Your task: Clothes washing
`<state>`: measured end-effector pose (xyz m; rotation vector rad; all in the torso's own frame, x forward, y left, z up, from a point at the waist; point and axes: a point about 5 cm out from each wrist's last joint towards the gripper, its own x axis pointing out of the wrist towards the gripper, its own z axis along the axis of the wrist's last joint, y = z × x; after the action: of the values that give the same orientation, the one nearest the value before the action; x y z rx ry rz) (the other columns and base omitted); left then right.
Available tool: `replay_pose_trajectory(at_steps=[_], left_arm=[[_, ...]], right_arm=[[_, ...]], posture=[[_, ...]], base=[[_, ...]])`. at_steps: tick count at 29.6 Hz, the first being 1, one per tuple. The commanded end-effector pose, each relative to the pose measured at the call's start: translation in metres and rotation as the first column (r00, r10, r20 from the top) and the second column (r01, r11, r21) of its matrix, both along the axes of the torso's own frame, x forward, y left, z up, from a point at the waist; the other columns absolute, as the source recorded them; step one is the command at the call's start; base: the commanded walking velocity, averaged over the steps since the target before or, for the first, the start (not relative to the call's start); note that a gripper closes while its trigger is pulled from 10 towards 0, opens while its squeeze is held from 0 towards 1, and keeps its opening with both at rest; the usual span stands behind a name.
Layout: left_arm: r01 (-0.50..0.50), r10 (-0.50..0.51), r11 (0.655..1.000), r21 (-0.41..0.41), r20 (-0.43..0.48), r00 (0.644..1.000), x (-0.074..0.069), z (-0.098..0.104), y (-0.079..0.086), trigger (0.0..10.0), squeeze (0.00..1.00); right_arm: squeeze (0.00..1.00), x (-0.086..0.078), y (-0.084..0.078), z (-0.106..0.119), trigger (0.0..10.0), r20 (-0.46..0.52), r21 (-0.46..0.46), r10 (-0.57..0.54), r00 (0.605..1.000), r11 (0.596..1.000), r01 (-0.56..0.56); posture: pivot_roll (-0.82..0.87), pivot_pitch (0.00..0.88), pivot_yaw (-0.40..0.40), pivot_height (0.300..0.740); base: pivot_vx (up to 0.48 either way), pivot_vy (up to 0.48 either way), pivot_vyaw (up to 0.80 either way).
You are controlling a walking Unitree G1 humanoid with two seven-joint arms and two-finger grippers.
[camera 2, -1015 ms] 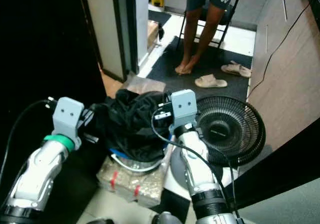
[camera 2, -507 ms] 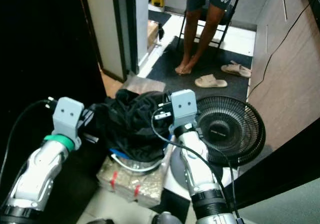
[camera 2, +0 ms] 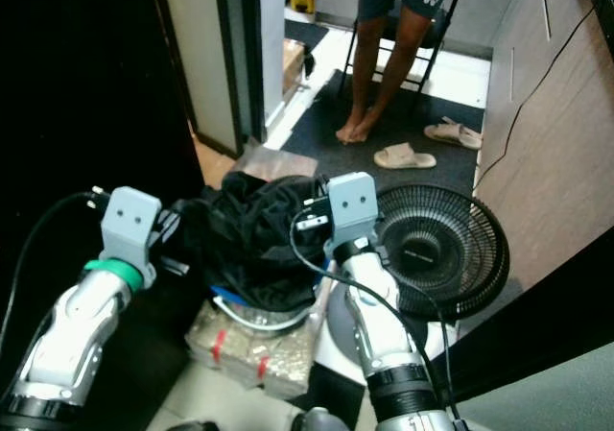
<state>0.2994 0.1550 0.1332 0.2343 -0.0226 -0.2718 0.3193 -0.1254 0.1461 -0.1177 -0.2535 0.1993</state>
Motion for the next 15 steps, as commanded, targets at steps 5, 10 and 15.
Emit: replay_pose_trajectory(at_steps=[5,10,15], left_arm=[[-0.014,0.024,0.998,0.066,-0.155,0.988,-0.005,-0.034,0.004,10.0,0.00],[-0.008,0.026,0.996,0.091,-0.200,0.980,-0.008,-0.044,0.005,10.0,0.00],[-0.013,0.034,0.995,0.098,-0.212,0.977,-0.009,-0.046,0.006,10.0,0.00]], right_arm=[[0.00,-0.005,0.001,-0.041,10.0,-0.197,-0.061,0.023,0.980,0.998,-0.035],[0.00,-0.010,0.002,-0.057,10.0,-0.270,-0.085,0.037,0.962,0.994,-0.062],[0.00,-0.014,0.003,-0.062,10.0,-0.275,-0.108,0.043,0.960,0.991,-0.075]], posture=[[-0.04,0.000,0.040,0.740],[-0.03,0.000,0.040,0.740],[-0.04,0.000,0.040,0.740]], base=[[0.000,0.000,0.00],[0.000,0.000,0.00],[0.000,0.000,0.00]])
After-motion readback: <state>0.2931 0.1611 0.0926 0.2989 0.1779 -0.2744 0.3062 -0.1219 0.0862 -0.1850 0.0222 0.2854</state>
